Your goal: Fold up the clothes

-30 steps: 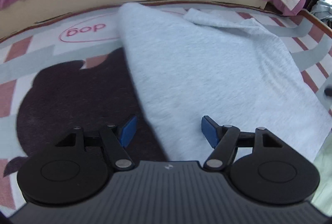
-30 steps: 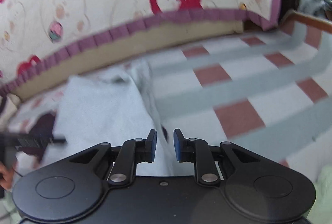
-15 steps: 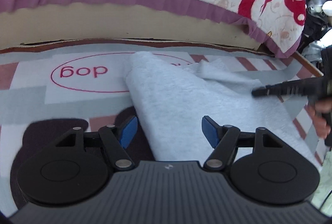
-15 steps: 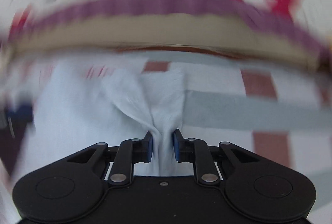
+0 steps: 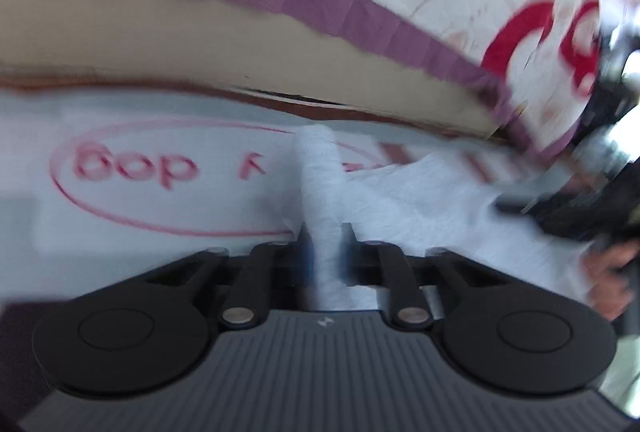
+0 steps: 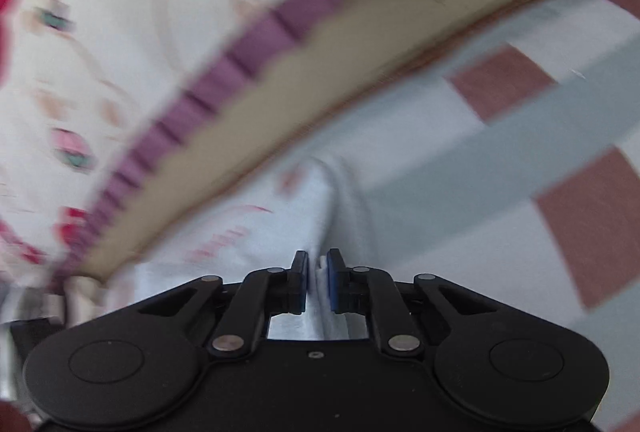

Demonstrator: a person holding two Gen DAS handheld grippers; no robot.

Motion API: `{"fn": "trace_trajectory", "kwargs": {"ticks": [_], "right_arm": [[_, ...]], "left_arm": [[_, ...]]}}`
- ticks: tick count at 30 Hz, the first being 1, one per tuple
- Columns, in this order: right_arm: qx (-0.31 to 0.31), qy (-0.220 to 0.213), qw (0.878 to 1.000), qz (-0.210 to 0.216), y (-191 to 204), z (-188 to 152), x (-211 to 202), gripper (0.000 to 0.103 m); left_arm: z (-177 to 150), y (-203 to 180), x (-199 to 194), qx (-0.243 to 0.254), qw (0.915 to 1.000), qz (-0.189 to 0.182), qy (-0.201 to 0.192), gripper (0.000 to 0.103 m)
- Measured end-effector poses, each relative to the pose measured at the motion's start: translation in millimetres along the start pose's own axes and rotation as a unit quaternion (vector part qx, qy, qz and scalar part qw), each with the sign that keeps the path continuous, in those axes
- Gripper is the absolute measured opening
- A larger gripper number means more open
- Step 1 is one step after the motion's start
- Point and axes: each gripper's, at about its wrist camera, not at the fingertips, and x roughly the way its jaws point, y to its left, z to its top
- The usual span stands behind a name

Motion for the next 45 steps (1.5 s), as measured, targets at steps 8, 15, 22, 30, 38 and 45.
{"fn": "trace_trajectory", "kwargs": {"ticks": [8, 15, 22, 30, 38, 45], "right_arm": [[-0.076, 0.018, 0.988, -0.131, 23.5, 11.5, 17.9, 0.014], [-0.092, 0.031, 0.985, -0.145, 50.8, 29.5, 24.1, 0.037], [-0.173, 0.091, 0.959, -0.207, 79.5, 21.7, 75.7, 0.012], [-0.289, 0.031, 0.893, -0.344, 113.6, 5.1, 72.3, 0.019], [-0.274, 0.059, 0.947, -0.158, 164.6, -74.8, -27.5, 0.043], [-0.339, 0.139, 0.913, -0.182, 154.9, -210.4, -71.4, 0.044]], "left_arm": [[-4.2, -0.2, -5.8, -0.008, 0.9981, 0.052, -0.031, 0.039], [-1.6, 14.4, -28.6, -0.049, 0.9987, 0.012, -0.008, 0.048], [-4.7, -2.2, -30.1, 0.009, 0.9998, -0.02, -0.004, 0.045], [-15.6, -2.8, -43.0, 0.015, 0.9991, 0.034, 0.02, 0.048], [-38.5, -27.3, -59.4, 0.018, 0.9981, 0.014, 0.057, 0.051], [-69.9, -54.1, -74.5, 0.024, 0.9927, 0.027, 0.115, 0.054]]}}
